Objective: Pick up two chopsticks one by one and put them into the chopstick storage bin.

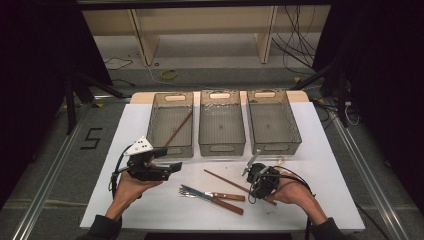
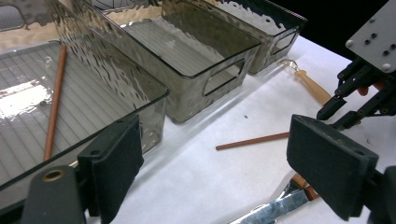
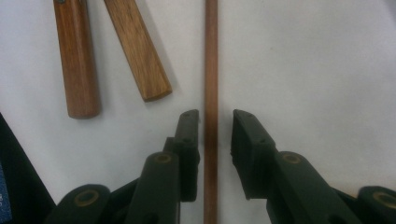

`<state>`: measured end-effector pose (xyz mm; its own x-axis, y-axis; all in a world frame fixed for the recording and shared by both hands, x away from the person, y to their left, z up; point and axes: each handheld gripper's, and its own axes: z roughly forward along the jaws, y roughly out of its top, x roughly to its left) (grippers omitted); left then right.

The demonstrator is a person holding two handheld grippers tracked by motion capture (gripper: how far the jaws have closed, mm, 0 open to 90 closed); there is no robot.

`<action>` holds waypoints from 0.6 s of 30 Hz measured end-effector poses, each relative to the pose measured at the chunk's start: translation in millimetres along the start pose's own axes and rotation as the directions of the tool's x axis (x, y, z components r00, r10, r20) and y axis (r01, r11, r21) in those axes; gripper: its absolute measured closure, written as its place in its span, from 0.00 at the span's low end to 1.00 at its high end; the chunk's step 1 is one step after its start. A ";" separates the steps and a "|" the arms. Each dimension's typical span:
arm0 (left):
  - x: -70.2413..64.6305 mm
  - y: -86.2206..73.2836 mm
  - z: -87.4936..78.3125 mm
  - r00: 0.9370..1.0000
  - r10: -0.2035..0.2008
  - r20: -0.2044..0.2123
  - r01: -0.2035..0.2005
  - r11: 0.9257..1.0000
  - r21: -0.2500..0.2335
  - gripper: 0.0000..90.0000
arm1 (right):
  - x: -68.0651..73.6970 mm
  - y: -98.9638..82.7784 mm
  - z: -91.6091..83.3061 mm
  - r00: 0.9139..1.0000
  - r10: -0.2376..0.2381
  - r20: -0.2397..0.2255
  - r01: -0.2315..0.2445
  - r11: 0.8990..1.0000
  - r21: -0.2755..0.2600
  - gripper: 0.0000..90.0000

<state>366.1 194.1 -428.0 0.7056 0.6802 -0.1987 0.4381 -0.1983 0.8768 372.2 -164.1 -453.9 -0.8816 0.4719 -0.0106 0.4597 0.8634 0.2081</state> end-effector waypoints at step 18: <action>-3.6 -3.4 1.5 1.000 0.026 -0.012 -0.026 0.999 0.019 0.20 | 1.8 3.2 5.1 1.000 -0.019 0.010 0.019 0.999 0.041 0.92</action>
<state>363.0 191.3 -430.9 0.7101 0.6831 -0.1707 0.4305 -0.2293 0.8730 372.6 -159.6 -458.3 -0.8890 0.4572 -0.0247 0.4472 0.8786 0.1673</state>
